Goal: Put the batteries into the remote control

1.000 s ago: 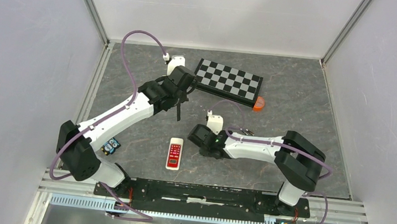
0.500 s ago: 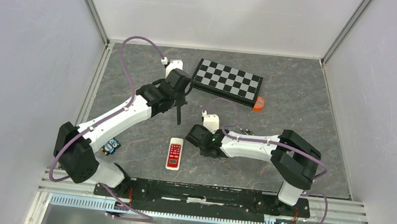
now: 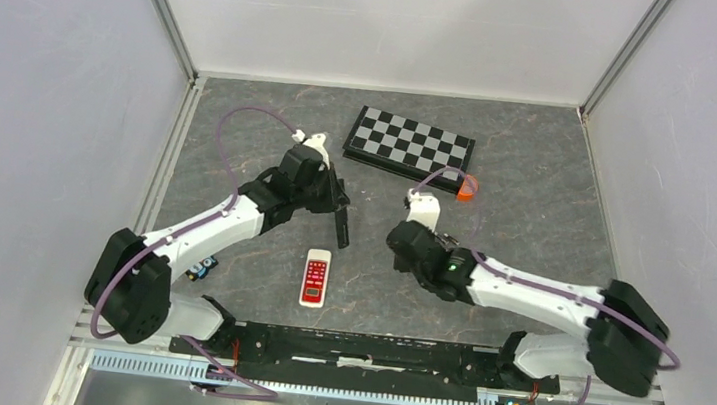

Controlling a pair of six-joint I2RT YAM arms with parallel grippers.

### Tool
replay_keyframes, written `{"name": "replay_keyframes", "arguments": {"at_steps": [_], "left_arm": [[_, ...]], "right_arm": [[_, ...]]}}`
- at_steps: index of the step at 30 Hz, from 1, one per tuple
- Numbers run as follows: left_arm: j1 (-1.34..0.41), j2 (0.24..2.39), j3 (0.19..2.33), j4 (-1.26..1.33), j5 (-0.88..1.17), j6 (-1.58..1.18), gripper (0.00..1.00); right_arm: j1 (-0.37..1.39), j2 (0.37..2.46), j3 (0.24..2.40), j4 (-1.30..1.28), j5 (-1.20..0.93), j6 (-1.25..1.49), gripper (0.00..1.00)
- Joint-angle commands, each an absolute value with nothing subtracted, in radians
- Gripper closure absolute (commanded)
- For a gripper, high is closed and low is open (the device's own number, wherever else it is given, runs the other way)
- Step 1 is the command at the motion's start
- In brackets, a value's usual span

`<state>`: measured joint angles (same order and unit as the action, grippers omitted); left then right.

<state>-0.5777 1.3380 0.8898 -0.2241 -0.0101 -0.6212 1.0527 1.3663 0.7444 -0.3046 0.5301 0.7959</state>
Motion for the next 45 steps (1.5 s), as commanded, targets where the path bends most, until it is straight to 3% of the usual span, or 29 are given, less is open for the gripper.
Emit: {"name": "replay_keyframes", "arguments": {"at_steps": [1,12,45], "left_arm": [[-0.578,1.348,0.866,0.076,0.249,-0.694,0.98],[-0.552,1.406,0.855,0.492,0.555,-0.996,0.98],[-0.551,1.391,0.826,0.74,0.611,-1.236,0.98]], "right_arm": [[1.037,1.18,0.735,-0.069,0.562,0.647,0.9],[1.035,0.962,0.726,0.134,0.473,0.494,0.89],[1.034,0.871,0.634,0.114,0.336,0.474,0.9]]}}
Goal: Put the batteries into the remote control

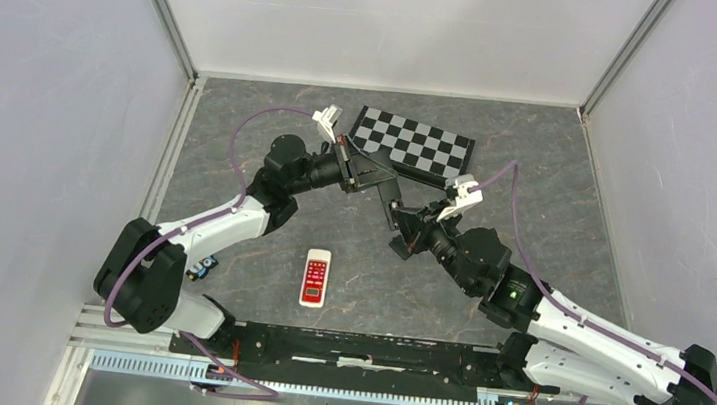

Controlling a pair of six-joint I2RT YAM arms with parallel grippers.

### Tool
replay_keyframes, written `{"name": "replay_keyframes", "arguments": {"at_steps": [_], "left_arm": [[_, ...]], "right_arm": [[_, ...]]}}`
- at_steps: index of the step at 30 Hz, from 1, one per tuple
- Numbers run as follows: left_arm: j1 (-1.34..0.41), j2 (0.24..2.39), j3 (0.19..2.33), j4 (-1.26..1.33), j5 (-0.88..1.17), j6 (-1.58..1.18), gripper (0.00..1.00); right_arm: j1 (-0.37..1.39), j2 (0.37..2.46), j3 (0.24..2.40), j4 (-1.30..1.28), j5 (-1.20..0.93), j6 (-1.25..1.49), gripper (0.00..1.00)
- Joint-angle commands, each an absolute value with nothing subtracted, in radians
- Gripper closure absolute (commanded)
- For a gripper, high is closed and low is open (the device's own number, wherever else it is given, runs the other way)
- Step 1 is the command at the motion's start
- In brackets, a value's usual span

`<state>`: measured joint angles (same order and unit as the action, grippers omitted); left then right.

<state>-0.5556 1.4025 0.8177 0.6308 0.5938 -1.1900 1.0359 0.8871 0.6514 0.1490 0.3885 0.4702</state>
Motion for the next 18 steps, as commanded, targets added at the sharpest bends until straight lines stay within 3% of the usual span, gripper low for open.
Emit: {"name": "replay_keyframes", "arguments": {"at_steps": [1,18], "left_arm": [[-0.551,1.392,0.825,0.745,0.612,-1.236,0.98],[-0.549,1.378,0.845,0.773,0.574,-1.268,0.98]], "right_arm": [[1.035,0.867,0.631,0.112,0.325,0.473,0.9],[1.02,0.902,0.621,0.014,0.264,0.5,1.0]]}}
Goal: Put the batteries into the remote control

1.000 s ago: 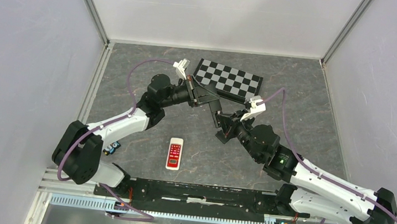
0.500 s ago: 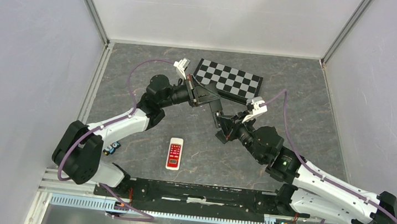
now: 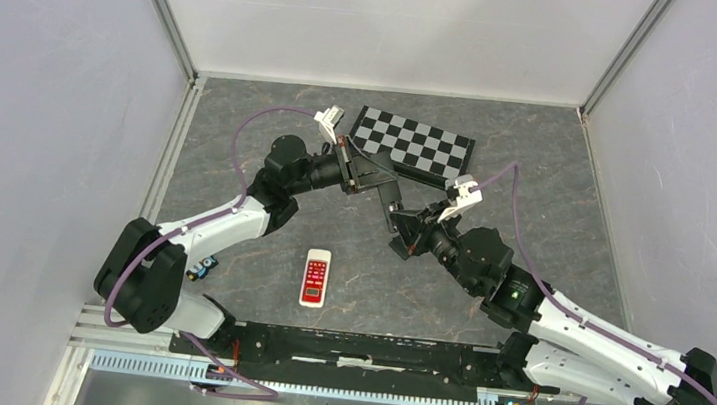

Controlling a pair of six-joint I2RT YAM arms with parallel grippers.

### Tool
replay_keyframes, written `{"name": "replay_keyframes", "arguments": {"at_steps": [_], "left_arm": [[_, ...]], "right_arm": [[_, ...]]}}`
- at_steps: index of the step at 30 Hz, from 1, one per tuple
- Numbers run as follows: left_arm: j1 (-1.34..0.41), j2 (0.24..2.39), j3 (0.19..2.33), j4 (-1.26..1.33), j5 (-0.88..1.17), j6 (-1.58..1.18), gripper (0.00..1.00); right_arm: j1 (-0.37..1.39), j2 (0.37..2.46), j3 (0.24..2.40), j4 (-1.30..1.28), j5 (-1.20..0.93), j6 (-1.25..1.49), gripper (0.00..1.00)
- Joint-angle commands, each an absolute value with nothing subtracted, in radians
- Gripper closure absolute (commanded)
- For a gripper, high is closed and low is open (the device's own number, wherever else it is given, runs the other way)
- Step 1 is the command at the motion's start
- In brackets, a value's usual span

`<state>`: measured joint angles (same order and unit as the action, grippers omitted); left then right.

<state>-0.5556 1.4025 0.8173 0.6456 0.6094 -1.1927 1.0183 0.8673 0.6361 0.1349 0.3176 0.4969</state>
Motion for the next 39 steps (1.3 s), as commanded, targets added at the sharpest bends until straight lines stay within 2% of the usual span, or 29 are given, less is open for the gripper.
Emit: {"name": "replay_keyframes", "arguments": {"at_steps": [1,22,27,35,39], "left_arm": [[-0.548,1.375,0.848,0.772,0.574,-1.268,0.98],[-0.519,1.364,0.85,0.822,0.557,-1.302,0.98],[-0.508,1.359,0.847,0.824,0.568,-1.294,0.98],[-0.497,1.355,0.836,0.873,0.601,-1.273,0.98],[-0.495,1.353,0.828,0.903,0.618,-1.273,0.98]], "right_arm": [[1.019,0.903,0.617,0.006,0.258,0.499,1.0],[0.947,1.008,0.652,-0.227,0.128,0.659,1.0],[0.939,1.03,0.635,-0.209,0.086,0.663,1.0],[0.916,1.102,0.703,-0.318,0.048,0.656,1.0],[0.907,1.122,0.706,-0.339,0.06,0.664,0.97]]}}
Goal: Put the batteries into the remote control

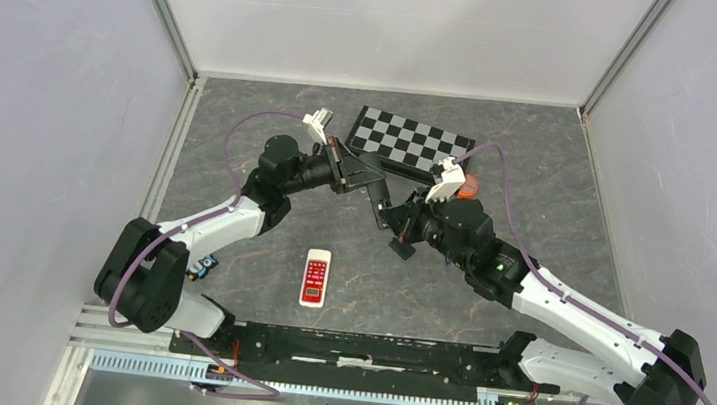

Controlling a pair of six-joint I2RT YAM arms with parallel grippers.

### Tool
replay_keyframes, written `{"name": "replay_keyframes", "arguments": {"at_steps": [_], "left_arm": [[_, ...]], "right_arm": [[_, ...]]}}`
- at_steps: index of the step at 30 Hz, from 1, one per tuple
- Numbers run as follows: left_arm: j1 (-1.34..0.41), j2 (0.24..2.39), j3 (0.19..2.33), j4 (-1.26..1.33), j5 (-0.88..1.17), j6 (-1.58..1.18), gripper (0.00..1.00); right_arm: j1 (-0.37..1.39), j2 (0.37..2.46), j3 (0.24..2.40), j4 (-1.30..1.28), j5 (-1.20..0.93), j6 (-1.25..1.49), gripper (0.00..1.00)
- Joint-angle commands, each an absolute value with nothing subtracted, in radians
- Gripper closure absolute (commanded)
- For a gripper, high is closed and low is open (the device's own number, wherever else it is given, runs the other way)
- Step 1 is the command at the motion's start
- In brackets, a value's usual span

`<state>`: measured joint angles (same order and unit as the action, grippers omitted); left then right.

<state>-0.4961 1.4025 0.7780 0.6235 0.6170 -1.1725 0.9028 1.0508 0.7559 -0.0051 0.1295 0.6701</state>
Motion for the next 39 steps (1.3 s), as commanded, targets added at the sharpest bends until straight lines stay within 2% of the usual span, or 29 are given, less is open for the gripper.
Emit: {"name": "replay_keyframes", "arguments": {"at_steps": [1,21,39], "left_arm": [[-0.496,1.354,0.828,0.904,0.617,-1.279,0.98],[-0.496,1.381,0.795,0.856,0.614,-1.297,0.98],[-0.491,1.419,0.799,0.818,0.591,-1.249,0.98]], "right_arm": [[0.907,1.12,0.704,-0.338,0.061,0.666,0.96],[0.907,1.005,0.719,-0.174,0.219,0.626,0.73],[0.894,0.915,0.795,-0.163,0.245,0.641,0.42]]}}
